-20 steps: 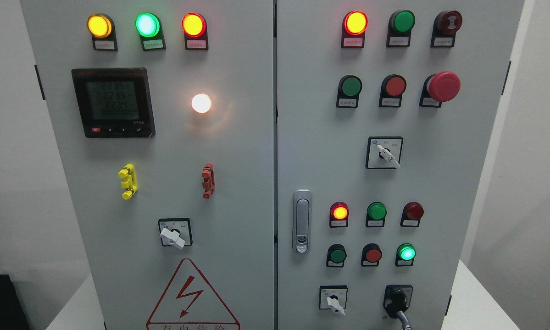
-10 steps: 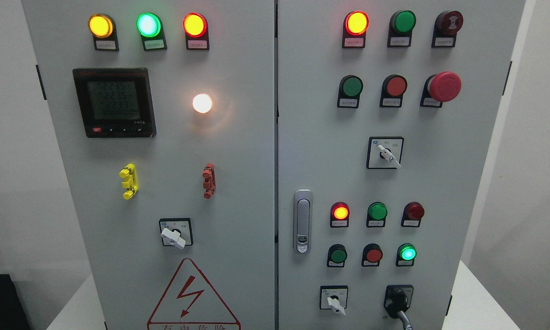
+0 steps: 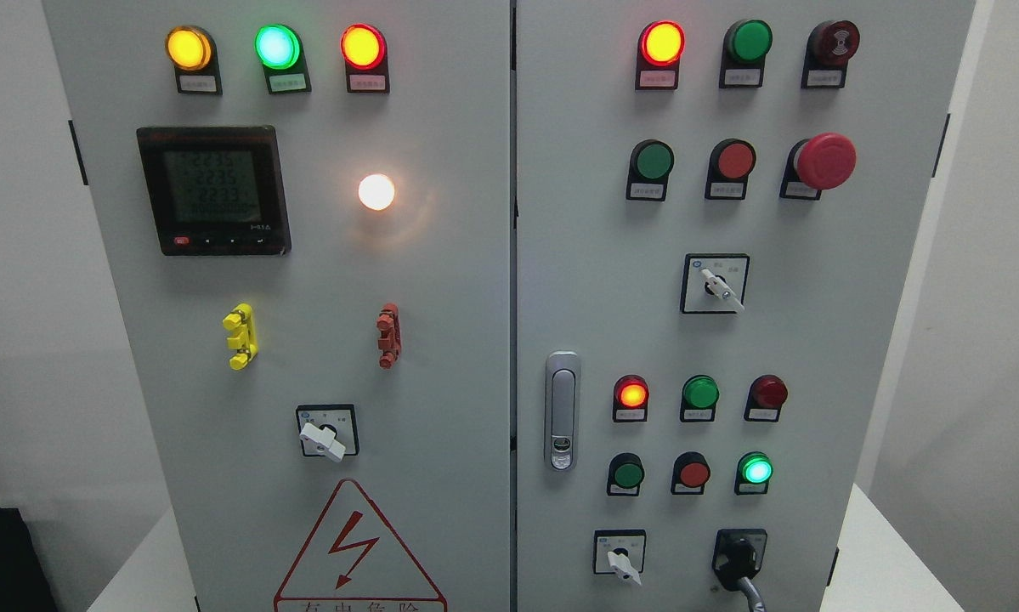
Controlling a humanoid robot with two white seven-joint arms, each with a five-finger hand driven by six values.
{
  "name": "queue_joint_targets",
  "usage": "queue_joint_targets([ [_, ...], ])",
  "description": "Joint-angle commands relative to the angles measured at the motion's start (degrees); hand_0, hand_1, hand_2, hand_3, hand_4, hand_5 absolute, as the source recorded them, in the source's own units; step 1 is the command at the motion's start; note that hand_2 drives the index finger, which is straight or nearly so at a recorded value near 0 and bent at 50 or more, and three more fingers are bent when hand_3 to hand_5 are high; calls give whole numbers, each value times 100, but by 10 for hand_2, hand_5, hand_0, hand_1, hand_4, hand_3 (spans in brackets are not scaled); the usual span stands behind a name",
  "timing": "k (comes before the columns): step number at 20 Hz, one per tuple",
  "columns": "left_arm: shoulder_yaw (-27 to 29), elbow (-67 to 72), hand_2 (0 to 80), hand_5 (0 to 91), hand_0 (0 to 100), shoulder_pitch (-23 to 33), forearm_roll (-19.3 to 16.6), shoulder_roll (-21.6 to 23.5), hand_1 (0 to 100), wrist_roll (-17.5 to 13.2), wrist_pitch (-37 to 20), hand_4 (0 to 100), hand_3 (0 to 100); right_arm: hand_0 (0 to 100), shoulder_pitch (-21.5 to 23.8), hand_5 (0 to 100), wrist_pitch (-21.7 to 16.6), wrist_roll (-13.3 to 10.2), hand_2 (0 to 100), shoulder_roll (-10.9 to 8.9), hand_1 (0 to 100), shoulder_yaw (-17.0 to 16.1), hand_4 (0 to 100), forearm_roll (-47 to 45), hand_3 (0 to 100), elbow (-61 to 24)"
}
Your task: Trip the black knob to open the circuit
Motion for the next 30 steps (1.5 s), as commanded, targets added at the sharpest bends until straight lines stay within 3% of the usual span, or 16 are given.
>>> queue_joint_targets([
  [1,0,0,0,0,120,0,-132,0,389,1,1,0,0,0,6,1000,-57,3,0,-24,0,-58,1000,-6,1000,10],
  [30,0,0,0,0,120,0,-132,0,389,1,1,0,0,0,6,1000,-57,3,0,-95,0,-146,1000,-85,1000,18],
])
